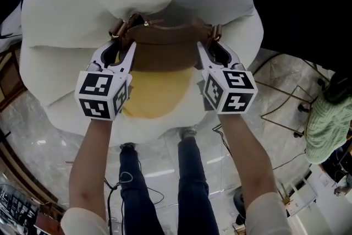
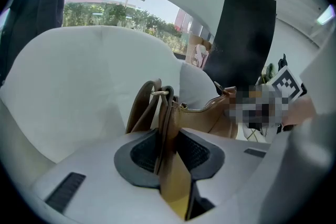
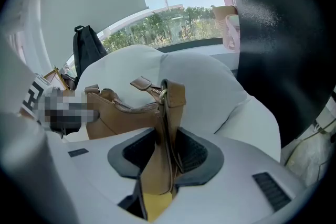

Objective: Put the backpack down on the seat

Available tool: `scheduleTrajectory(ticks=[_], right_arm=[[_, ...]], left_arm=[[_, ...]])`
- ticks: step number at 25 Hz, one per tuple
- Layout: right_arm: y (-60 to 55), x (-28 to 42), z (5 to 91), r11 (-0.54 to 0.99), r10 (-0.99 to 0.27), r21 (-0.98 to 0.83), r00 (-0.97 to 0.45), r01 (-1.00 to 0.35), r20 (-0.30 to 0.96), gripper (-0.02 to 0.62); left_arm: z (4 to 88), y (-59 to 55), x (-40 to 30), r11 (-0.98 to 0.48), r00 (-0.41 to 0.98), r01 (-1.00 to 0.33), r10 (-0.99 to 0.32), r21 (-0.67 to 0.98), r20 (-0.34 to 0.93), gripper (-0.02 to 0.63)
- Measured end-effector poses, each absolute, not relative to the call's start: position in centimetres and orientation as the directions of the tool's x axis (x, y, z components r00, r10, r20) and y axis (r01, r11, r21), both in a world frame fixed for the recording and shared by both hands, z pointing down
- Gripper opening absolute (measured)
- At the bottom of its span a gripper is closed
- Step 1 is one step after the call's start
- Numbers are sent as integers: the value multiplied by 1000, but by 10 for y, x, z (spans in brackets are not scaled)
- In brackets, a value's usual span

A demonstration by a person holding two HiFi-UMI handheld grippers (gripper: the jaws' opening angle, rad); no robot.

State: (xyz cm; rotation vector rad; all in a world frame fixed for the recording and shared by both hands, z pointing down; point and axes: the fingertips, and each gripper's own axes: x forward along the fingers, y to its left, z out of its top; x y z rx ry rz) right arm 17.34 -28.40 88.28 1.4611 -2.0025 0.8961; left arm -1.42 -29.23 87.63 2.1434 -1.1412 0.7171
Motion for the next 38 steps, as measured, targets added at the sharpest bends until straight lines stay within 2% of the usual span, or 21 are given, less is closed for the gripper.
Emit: scheduleTrajectory(ticks=[15, 17, 20, 22, 27, 34, 36, 37, 38], right_arm=[[-306, 168, 895, 212, -636, -178, -274, -961, 721, 161], [-309, 169, 895, 213, -647, -155, -258, -965, 717, 168], [-308, 170, 895, 213, -655, -138, -246, -967, 714, 244], [-306, 172, 897, 198, -653, -148, -243, -969, 718, 260], [-298, 174, 895, 179, -654, -171, -247, -969, 715, 270], [-293, 169, 883, 179, -664, -162, -241, -970, 708, 269], [-291, 173, 879, 168, -664, -129, -208, -977, 718, 267], [-291, 176, 875, 163, -674, -103, -187, -981, 715, 244], [-291, 179, 870, 158, -690, -73, -163, -985, 706, 169]], left_arm=[[899, -318, -25, -376, 451, -885, -544, 274, 708, 118], [900, -320, -25, -364, 453, -886, -551, 286, 701, 142], [898, -321, -24, -350, 473, -879, -556, 323, 683, 210], [898, -320, -25, -343, 479, -876, -555, 338, 680, 239], [898, -316, -35, -323, 470, -882, -552, 343, 689, 255], [893, -304, -48, -324, 450, -891, -552, 317, 702, 252], [891, -301, -54, -319, 432, -900, -557, 297, 710, 229], [889, -301, -58, -313, 417, -907, -566, 282, 711, 198], [886, -300, -63, -307, 401, -914, -579, 266, 710, 131]])
